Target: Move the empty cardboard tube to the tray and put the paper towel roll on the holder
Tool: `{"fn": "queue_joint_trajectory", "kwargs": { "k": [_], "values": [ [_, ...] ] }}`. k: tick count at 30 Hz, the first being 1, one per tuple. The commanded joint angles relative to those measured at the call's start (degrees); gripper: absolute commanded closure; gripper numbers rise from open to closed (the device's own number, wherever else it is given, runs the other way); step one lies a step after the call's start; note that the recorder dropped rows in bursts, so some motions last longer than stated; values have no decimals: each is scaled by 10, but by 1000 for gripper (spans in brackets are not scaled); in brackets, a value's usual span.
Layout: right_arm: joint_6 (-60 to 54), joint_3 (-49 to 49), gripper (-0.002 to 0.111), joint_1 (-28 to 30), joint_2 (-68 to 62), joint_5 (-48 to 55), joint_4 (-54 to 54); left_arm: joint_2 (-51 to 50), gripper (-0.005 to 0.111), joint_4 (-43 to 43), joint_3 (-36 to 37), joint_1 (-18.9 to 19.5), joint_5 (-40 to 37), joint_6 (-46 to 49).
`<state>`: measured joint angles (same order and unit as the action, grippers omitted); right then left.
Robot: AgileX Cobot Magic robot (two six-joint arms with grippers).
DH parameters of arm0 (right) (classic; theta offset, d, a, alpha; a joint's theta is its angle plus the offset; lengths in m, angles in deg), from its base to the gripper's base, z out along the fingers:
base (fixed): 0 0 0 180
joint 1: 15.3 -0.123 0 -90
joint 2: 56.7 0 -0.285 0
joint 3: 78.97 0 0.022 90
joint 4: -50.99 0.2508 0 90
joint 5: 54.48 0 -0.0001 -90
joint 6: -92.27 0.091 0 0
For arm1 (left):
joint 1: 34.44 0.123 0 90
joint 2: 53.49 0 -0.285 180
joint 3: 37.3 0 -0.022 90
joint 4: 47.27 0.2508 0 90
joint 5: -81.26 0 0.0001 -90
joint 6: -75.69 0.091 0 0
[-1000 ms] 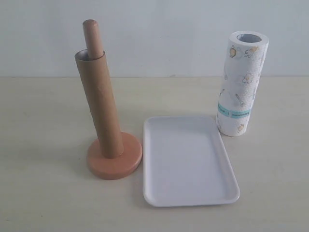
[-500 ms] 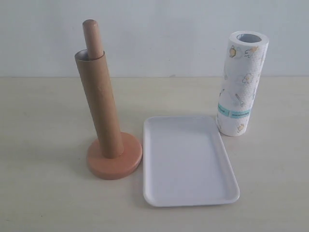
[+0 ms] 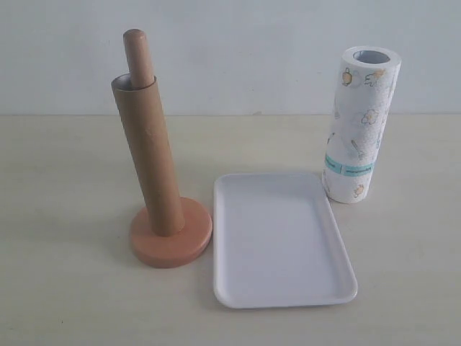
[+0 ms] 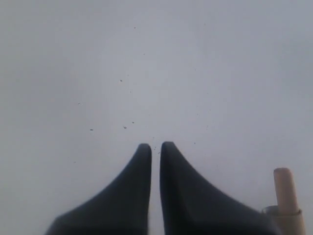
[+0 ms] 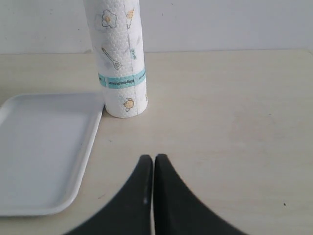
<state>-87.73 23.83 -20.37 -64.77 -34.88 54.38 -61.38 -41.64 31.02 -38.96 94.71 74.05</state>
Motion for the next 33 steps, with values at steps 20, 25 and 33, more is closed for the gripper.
{"fn": "queue_joint_trajectory", "kwargs": {
  "k": [20, 25, 33],
  "values": [
    [0, 0, 108, -2, 3, -6, -2, -419, 100, 34, -40, 0, 259, -68],
    [0, 0, 108, -2, 3, -6, -2, -433, 100, 45, -40, 0, 253, -69],
    [0, 0, 108, -2, 3, -6, -2, -532, 101, 234, -40, 0, 353, -143]
  ]
}}
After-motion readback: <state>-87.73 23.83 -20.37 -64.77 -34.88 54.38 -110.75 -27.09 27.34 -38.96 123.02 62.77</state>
